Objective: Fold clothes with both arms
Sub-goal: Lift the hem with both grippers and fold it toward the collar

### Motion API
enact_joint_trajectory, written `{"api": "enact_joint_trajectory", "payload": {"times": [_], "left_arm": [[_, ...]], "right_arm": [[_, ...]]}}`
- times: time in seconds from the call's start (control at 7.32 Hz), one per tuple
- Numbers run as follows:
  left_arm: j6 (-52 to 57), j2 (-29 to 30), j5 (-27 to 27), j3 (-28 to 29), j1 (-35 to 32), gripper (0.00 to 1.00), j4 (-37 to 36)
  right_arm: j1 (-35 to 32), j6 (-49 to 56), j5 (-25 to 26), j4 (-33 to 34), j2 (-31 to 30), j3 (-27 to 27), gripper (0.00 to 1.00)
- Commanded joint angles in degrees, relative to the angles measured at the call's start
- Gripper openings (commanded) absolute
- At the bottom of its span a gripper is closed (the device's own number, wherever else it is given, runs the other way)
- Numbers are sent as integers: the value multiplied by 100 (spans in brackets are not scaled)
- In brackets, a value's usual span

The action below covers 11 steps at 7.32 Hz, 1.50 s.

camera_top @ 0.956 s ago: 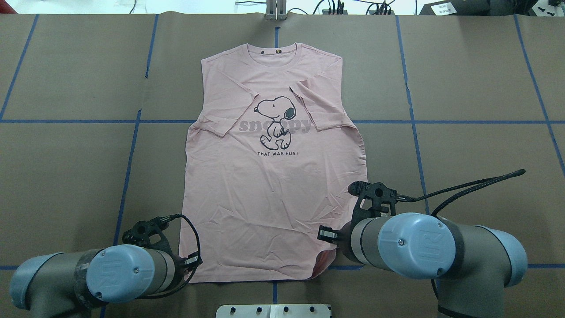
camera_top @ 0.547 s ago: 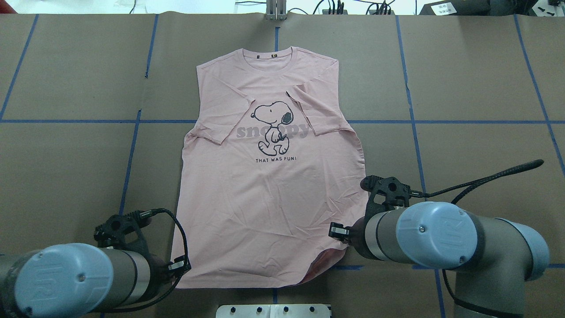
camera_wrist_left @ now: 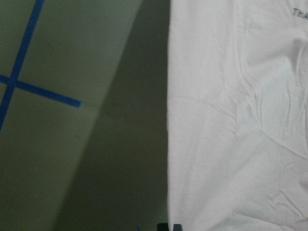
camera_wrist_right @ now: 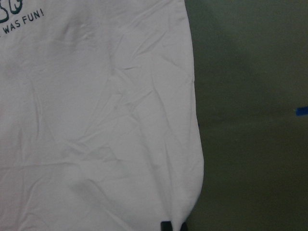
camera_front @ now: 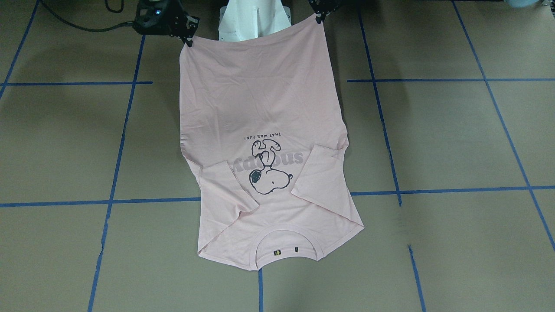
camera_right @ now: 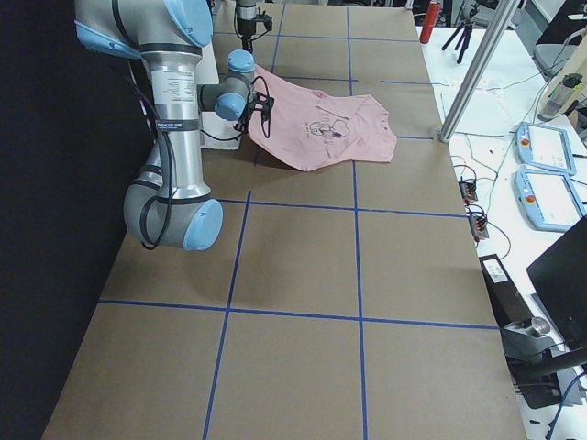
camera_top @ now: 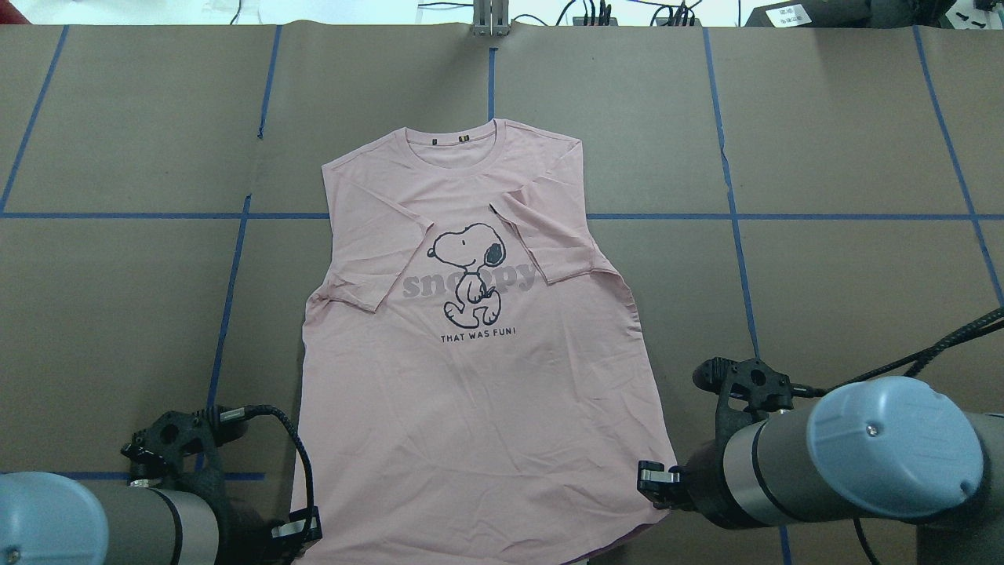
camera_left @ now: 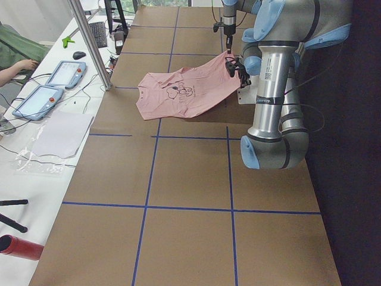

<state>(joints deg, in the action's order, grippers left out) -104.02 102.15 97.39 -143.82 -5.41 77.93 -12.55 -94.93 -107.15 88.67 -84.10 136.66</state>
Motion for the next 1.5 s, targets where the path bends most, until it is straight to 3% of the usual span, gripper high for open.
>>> {"api": "enact_joint_trajectory", "payload": {"times": [0.0,0.14,0.27,0.55,0.82,0.96,1.09,1.37], "left_arm": [[180,7,69,-270,-21,0,-235],[407,42,69,-252,-83,0,-226],[696,51,69,-156,-475,0,-217],[1671,165,331,272,-1572,0,-174],[2270,821,359,1412,-2399,0,-16],[2464,963,351,2009,-2699,0,324],[2683,982,385,2703,-3155,0,1102],[2966,991,702,3960,-3633,0,2457]], "right_arm": [[183,-8,-34,63,-116,204,0],[-200,132,-25,37,76,-75,0],[-770,699,-103,63,748,-548,0],[-1641,1736,-60,-24,1437,-1436,0],[-2424,2495,-77,-409,1712,-2149,0],[-2610,2541,-60,-1099,1913,-2796,0],[-2708,2541,-60,-1819,2306,-3681,0],[-2919,2550,-69,-2457,3001,-4967,0]]}}
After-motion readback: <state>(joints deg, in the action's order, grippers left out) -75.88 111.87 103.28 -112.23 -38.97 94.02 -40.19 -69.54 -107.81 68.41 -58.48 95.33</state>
